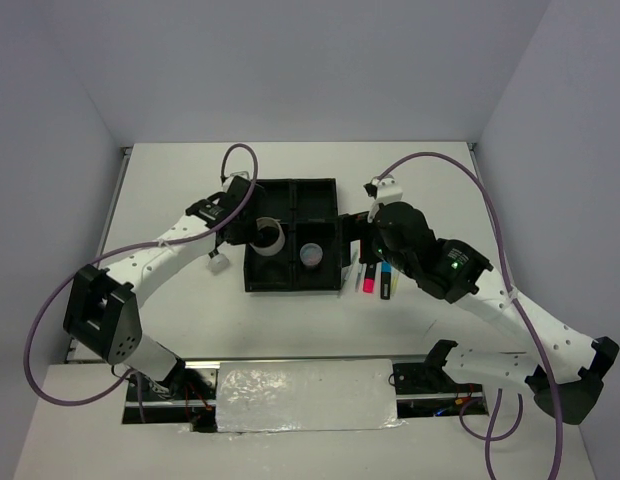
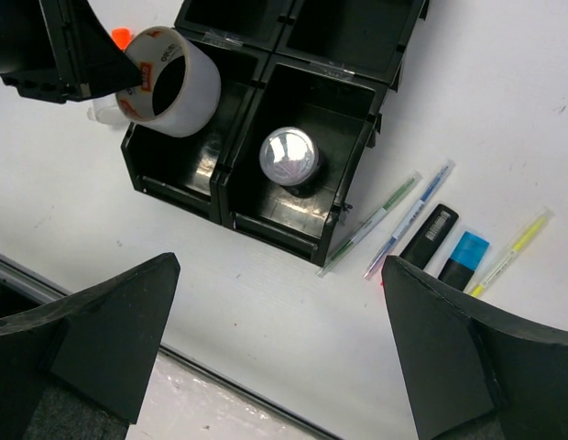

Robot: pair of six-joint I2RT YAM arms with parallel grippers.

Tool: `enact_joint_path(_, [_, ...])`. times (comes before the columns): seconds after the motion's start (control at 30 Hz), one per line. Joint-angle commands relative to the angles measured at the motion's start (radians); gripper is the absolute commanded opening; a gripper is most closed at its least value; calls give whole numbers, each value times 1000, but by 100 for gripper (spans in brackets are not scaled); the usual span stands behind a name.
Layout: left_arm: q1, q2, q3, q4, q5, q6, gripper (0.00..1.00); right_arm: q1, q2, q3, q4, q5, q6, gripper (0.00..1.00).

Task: Sort the stationery into containers
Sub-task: Place the stationery in the storage box, then pick up the stationery from the center of the board.

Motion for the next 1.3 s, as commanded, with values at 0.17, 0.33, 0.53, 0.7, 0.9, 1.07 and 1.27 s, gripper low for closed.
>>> enact_joint_path(0.17, [-1,36,2,90,-3,5,39,7,-7,-8,0,-1,-16,100])
enact_joint_path(0.33, [0,-5,3,64,-21,-10,81,7,7,-11,-5,-10,-19,100])
enact_joint_path(0.53, [18,-134,-21,-8,-183,-65,95,7,-4,-31,15,-29,-27,100])
enact_joint_path(0.7, [178,-202,-133,-70,-176,-183,99,8,-6,-52,38,-76,-37,100])
enact_joint_path(0.9, [276,-220,-212,-57,-110,-222,99,10,-12,-78,51,-104,-49,100])
enact_joint_path(1.07, [278,-163,-232,-48,-89,-243,98,7,-10,-103,69,-132,-59,100])
enact_joint_path(1.27, [278,-53,-232,-5,-49,-268,99,8,1,-126,84,-165,-68,100])
